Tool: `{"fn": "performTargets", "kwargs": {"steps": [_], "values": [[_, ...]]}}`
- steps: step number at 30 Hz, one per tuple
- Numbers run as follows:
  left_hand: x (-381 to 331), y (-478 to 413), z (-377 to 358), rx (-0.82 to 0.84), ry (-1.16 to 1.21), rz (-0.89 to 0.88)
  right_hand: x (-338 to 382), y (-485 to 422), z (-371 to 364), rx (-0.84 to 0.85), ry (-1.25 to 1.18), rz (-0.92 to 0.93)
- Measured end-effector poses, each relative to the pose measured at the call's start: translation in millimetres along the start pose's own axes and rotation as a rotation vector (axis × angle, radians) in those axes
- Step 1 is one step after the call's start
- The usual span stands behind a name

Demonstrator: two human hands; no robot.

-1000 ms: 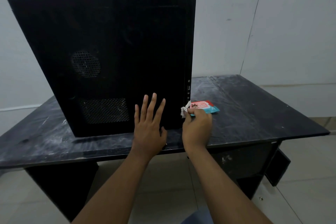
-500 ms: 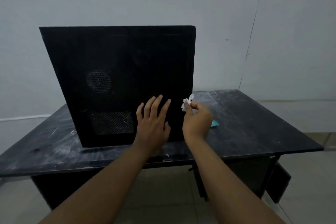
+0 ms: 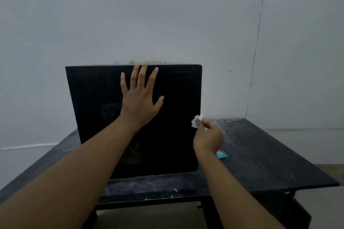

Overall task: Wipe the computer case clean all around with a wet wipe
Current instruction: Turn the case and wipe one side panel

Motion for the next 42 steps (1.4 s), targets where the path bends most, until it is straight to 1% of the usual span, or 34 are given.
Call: {"fn": "performTargets", "kwargs": {"steps": [3,6,9,11,15,19,23,27,29,31,33,38,42], "values": [[12.4,-8.4,4.4,0.03,-0.037,-0.017,31.3,-17.5,-7.9,-0.061,-0.056,0.071],[17.4,-11.7,7.6,0.049,-0.037,0.006,70.0,-38.0,-14.6,-0.062,-0.06,0.174],[13.6,-13.8,11.6,0.057,-0.008,0.024,95.1,-50.0,-18.8,-0.058,-0.054,0.213],[11.0,-14.8,13.8,0.051,0.015,0.041,95.1,-47.0,-17.3,-0.037,-0.067,0.218],[10.8,-13.3,14.1,0.065,0.024,0.033,70.0,-30.4,-8.2,0.019,-0.08,0.186],[9.0,-13.4,18.1,0.075,0.05,0.045,90.2,-38.8,-7.5,0.018,-0.082,0.208],[10.1,-11.9,20.7,0.09,0.072,0.034,139.0,-61.2,-13.4,-0.047,-0.011,0.362],[9.6,-10.9,22.2,0.098,0.077,0.035,155.6,-63.5,-24.5,-0.118,0.139,0.613],[8.7,-10.9,22.1,0.092,0.078,0.042,158.4,-59.7,-31.8,-0.114,0.207,0.733],[8.6,-11.9,22.1,0.084,0.079,0.044,160.9,-59.0,-34.7,-0.091,0.265,0.815],[9.5,-12.4,22.6,0.082,0.083,0.037,161.2,-62.4,-30.3,-0.079,0.288,0.849],[9.3,-11.8,25.1,0.054,0.093,0.045,166.4,-62.8,-26.8,-0.08,0.318,0.865],[7.1,-12.6,24.3,0.036,0.107,0.078,182.1,-42.7,-51.1,0.022,0.343,0.916]]}}
Point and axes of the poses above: each hand's wrist, its own y-axis away from the middle knuckle, its own z-axis out of the back of the hand, x = y × z, the point moved 3 cm from there along -y, towards the middle knuckle, and after that the axes turned 3 degrees about -z, right-handed, at the moved point
